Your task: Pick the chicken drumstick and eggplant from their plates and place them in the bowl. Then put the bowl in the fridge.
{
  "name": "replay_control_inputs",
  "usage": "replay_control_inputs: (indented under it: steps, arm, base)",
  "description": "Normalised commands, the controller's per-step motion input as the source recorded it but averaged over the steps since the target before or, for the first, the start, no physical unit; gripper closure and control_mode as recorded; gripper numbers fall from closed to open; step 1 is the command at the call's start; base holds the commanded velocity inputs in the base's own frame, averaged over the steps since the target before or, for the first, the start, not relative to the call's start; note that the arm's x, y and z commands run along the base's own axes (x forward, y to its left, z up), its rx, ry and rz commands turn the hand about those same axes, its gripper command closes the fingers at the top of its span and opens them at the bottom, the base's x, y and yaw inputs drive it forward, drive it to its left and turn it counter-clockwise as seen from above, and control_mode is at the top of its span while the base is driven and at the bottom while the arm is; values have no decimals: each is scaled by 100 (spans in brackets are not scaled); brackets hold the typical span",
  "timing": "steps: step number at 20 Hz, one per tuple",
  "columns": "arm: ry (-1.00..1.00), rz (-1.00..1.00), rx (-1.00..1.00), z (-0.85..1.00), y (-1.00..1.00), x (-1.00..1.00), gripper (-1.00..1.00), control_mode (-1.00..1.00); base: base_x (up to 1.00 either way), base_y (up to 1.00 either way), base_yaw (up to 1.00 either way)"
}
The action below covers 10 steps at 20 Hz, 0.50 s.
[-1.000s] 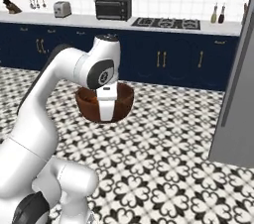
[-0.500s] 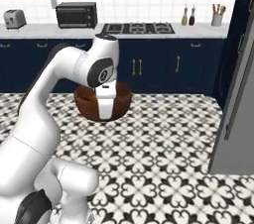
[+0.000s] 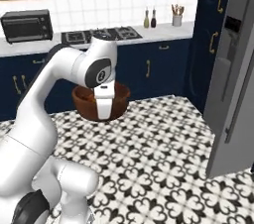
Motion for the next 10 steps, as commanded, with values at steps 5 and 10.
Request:
replay_control_inputs:
  steps: [5, 10]
  arm:
    - [0, 0, 0, 0, 0, 0, 100, 100]
    - [0, 0, 0, 0, 0, 0, 100, 100]
  base:
    - [97, 91, -62]
    - [44, 42, -92]
